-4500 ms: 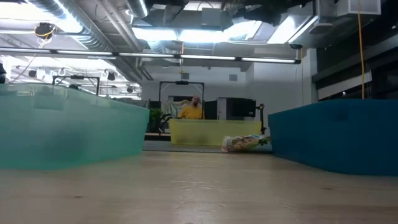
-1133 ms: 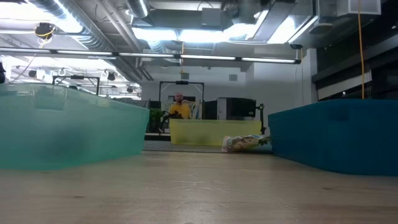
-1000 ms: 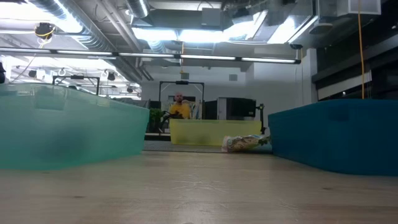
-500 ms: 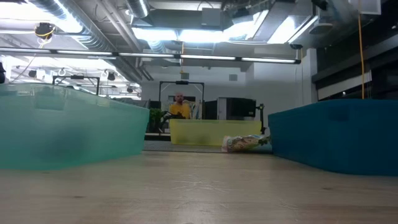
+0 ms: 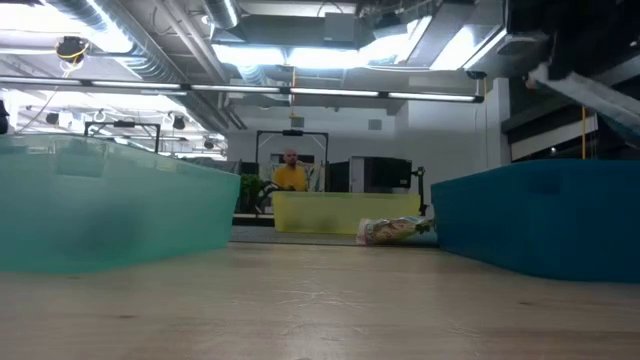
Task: Pick and place Granola Bars by type
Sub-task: Put the yellow granola bar into the blue bin
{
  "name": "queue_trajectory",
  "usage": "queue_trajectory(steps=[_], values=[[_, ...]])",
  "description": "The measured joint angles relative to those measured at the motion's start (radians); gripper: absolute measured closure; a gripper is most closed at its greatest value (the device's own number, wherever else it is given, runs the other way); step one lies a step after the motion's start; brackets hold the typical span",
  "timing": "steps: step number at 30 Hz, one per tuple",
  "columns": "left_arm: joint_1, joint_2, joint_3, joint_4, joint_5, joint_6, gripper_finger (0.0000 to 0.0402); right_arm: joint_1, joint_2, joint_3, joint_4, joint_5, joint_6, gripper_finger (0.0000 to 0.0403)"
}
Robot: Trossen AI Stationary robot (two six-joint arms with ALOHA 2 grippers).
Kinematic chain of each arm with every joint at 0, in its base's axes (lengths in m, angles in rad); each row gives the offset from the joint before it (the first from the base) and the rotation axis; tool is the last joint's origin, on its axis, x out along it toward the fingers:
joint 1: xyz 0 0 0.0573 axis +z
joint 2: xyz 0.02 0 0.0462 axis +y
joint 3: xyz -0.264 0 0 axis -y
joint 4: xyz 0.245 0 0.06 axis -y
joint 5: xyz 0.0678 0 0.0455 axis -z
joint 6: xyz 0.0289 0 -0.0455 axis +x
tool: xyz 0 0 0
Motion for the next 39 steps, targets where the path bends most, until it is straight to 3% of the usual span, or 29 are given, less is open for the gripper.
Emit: queue_trajectory(steps=[4,16,39], values=[[0.0,0.001,-0.005,-0.001,0.0,-0.013,0.0219,0.002,0.026,-0.052,0.037,-0.003,0.075,0.034],[0.0,0.0,-0.005,-0.001,0.0,-0.026,0.0219,0.026,0.135,-0.238,0.2,-0.049,0.04,0.034],[0.0,0.0,-0.005,-0.001,0.0,-0.025,0.0221,0.026,0.341,-0.244,0.273,-0.056,-0.095,0.034]])
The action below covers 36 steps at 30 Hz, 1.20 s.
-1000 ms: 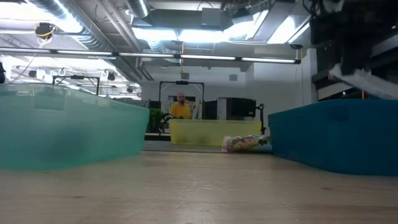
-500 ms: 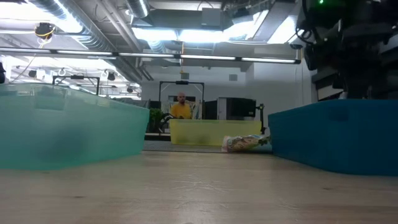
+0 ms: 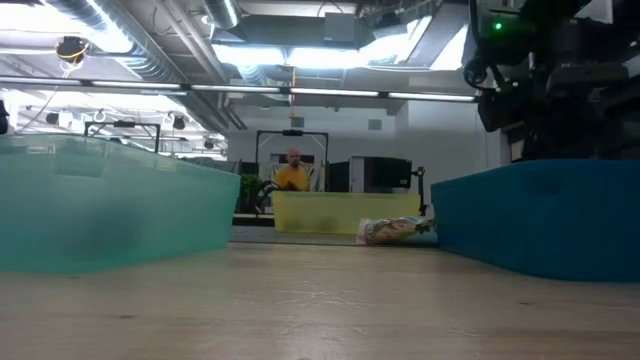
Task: Pick and place Granola Bars by type
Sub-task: Put the yellow granola bar into the blue bin, then put the red granola bar into the green bin
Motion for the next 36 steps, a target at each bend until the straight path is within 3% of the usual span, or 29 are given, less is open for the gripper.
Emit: queue_trajectory(steps=[6,15,19,26,33,36], values=[[0.0,0.0,0.0,0.0,0.0,0.0,0.0222,0.0,-0.006,0.004,0.024,-0.034,-0.027,0.0329],[0.0,0.0,0.0,0.0,0.0,0.0,0.0224,0.0,-0.016,0.068,-0.003,-0.037,-0.025,0.0218],[0.0,0.0,0.0,0.0,0.0,0.0,0.0222,0.0,-0.019,0.121,-0.099,-0.01,-0.024,0.0187],[0.0,0.0,0.0,-0.001,0.0,0.001,0.0225,-0.015,-0.059,0.227,-0.308,0.142,-0.089,0.0181],[0.0,0.0,0.0,-0.001,-0.003,0.002,0.0228,-0.11,-0.105,0.31,-0.349,0.177,-0.117,0.0181],[0.0,0.0,0.0,-0.001,-0.011,0.002,0.0226,-0.172,-0.108,0.321,-0.349,0.236,-0.211,0.0181]])
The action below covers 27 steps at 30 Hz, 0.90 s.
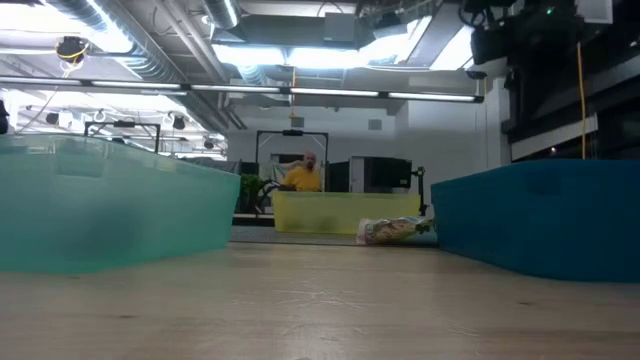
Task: Pick and place Granola Bars by type
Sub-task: Put the red granola bar into the green bin
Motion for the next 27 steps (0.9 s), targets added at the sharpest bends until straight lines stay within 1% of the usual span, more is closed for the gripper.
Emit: queue_trajectory(steps=[3,6,9,12,18,22,24,27], values=[[0.0,0.0,0.0,0.0,-0.005,0.0,0.0227,-0.079,0.007,0.0,0.008,0.044,-0.136,0.0181],[0.0,0.0,0.0,0.0,-0.028,-0.001,0.023,-0.179,0.03,0.0,0.041,0.054,-0.268,0.0181],[0.0,0.0,0.0,0.0,-0.043,-0.013,0.023,-0.284,0.058,0.0,0.087,0.042,-0.317,0.0181],[0.0,0.0,0.0,0.0,-0.068,-0.039,0.0231,-0.381,0.087,0.0,0.129,0.035,-0.287,0.0181],[0.0,0.0,0.0,0.0,-0.077,-0.08,0.0231,-0.522,0.135,-0.008,0.188,0.036,-0.089,0.0174],[0.0,0.0,0.0,0.0,-0.086,-0.082,0.0233,-0.564,0.156,-0.045,0.262,0.033,-0.046,0.0173],[0.0,0.0,0.0,0.001,-0.104,-0.082,0.0233,-0.572,0.164,-0.068,0.288,0.014,-0.045,0.0173],[0.0,0.0,0.0,0.0,-0.113,-0.082,0.0233,-0.576,0.181,-0.1,0.302,-0.015,0.001,0.0174]])
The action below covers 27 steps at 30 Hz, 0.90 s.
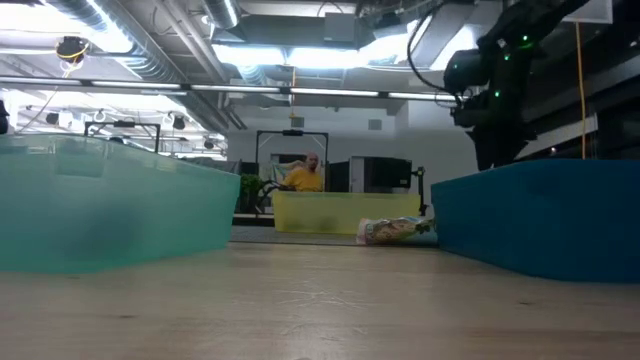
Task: Pick and place Granola Bars by type
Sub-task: Put the red granola bar into the green bin
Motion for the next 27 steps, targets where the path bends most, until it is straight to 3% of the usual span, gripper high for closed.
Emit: queue_trajectory(steps=[13,27], values=[[0.0,0.0,0.0,0.0,0.007,0.003,0.0233,0.0,0.099,-0.105,0.185,-0.011,0.126,0.015],[0.0,0.0,0.0,0.0,0.012,0.003,0.0233,0.0,0.276,-0.106,0.223,-0.001,0.135,0.0144]])
